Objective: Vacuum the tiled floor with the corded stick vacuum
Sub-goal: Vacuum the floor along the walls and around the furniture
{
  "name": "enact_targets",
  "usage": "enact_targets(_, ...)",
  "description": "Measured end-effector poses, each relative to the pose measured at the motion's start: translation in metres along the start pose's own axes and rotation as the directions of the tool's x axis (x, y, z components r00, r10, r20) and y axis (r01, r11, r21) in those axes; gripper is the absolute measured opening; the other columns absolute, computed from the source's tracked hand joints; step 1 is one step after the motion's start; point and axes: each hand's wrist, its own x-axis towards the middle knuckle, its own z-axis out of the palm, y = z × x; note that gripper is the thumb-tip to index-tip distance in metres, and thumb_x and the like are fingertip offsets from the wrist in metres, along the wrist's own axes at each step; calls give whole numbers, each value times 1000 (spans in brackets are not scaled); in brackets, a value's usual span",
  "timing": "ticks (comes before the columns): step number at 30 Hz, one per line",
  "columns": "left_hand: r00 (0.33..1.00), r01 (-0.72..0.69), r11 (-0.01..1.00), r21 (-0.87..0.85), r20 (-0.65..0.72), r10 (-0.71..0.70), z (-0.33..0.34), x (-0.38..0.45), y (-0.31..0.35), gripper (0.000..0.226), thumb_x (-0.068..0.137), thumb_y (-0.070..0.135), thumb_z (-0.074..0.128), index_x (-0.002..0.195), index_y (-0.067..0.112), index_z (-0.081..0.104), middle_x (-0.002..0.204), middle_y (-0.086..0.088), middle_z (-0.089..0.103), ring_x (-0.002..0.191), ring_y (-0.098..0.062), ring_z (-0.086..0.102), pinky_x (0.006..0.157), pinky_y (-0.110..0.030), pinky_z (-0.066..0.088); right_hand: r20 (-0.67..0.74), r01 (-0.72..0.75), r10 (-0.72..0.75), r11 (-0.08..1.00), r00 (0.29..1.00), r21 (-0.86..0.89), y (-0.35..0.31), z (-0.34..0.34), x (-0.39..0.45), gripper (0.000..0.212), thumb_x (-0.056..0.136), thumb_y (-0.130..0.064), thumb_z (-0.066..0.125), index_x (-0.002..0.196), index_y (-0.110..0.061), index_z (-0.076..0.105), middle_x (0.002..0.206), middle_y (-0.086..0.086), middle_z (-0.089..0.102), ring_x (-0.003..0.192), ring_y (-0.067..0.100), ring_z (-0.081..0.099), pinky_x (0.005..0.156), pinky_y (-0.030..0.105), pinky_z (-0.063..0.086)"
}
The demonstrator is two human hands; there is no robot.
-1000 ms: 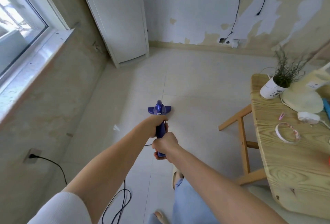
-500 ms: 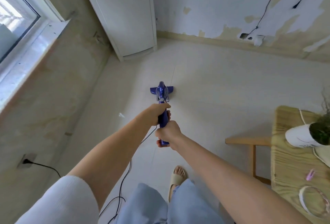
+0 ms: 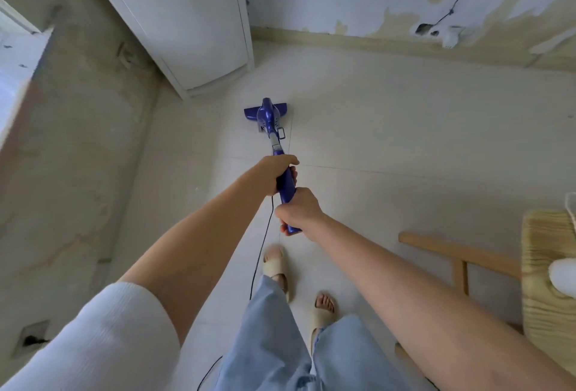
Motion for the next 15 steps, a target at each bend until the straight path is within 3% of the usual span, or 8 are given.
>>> enact_targets(8, 998, -44, 999, 29, -34, 45, -30, 42, 72, 18, 90, 8, 60, 78, 8, 47, 64, -3, 50, 54, -12, 47, 54, -23, 44, -11, 13, -13, 1000, 1000, 14, -67, 18, 57, 26, 82, 2, 53, 106, -5, 48, 70, 7, 56, 45, 13, 54, 40, 18, 47)
enact_targets(15, 999, -48, 999, 23, -12, 48, -29, 52, 86, 15, 90, 6, 59, 81, 7, 47, 63, -4, 50, 54, -13, 48, 54, -24, 44, -40, -2, 4, 999, 999, 48, -76, 15, 70, 28, 81, 2, 52, 108, -4, 49, 69, 6, 54, 47, 14, 53, 41, 20, 45)
